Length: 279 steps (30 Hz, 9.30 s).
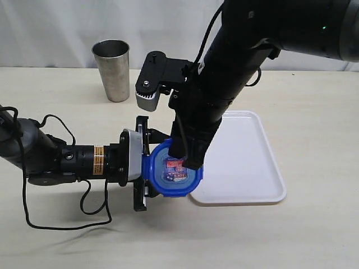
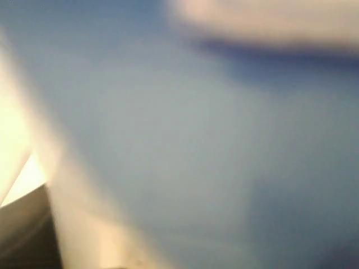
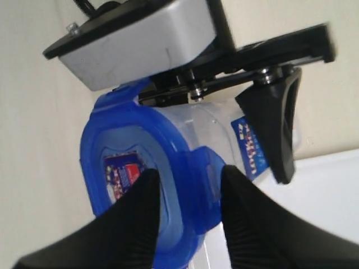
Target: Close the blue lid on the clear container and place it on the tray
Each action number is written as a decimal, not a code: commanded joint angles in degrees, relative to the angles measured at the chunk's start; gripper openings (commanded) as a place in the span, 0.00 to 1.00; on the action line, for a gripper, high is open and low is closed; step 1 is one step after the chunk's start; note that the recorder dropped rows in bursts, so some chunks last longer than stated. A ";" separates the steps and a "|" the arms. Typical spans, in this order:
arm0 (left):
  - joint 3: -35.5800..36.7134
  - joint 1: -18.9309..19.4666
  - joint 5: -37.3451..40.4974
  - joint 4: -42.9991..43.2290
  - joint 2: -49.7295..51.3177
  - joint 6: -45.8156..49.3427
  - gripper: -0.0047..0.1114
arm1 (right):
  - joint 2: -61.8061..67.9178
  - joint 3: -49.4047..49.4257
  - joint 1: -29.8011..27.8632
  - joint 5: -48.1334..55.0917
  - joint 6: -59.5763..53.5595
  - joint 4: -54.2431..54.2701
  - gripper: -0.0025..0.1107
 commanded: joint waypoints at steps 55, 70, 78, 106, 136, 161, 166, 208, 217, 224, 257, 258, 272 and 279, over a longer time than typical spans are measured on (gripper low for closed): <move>0.24 -0.08 8.43 -1.14 -7.55 -30.73 0.04 | 1.28 -1.97 -0.25 -3.23 45.23 -27.86 0.06; 0.24 -0.08 14.61 -1.66 -7.55 -30.96 0.04 | -4.99 -2.07 -7.39 -2.99 42.30 -2.54 0.41; 0.24 -0.08 14.24 -2.73 -7.55 -30.84 0.04 | -3.29 -2.07 -6.85 -5.28 42.36 7.64 0.42; 0.24 -0.08 13.54 -2.54 -7.55 -31.66 0.04 | 5.23 -2.04 8.46 -4.30 63.18 -27.12 0.30; 0.24 -0.08 14.26 -0.92 -7.55 -31.78 0.04 | 4.95 -13.16 11.20 0.23 62.59 -31.29 0.30; 0.24 -0.08 1.35 -2.34 -7.55 -38.31 0.04 | -5.13 -3.07 -0.17 -3.58 53.52 -11.99 0.40; 0.24 -0.08 3.07 -2.57 -7.55 -38.31 0.04 | -5.13 -3.52 -0.17 -5.37 51.73 -10.24 0.40; 0.24 -0.08 11.93 -1.05 -7.55 -38.07 0.04 | -9.09 -5.74 -0.17 -3.87 52.40 -4.04 0.37; 0.24 -0.08 11.97 -1.05 -7.55 -37.82 0.04 | -1.42 -6.08 9.43 -4.00 65.32 -29.46 0.39; 0.24 -0.08 11.97 -1.14 -7.55 -37.82 0.04 | 0.24 -6.71 11.67 -0.90 70.80 -34.65 0.38; 0.24 -0.08 2.97 -1.03 -7.55 -37.73 0.04 | -10.86 -11.98 13.07 6.87 66.55 -41.18 0.29; 0.24 -0.08 1.02 -1.03 -7.55 -37.73 0.04 | -13.65 -10.03 13.07 5.53 66.30 -41.34 0.20; 0.24 -0.08 -2.35 -1.27 -7.55 -36.14 0.04 | -54.19 28.29 13.07 -28.63 68.38 -44.27 0.06; 0.24 -0.08 -2.35 -3.28 -7.55 -36.14 0.04 | -74.48 41.47 13.07 -34.89 72.17 -44.27 0.06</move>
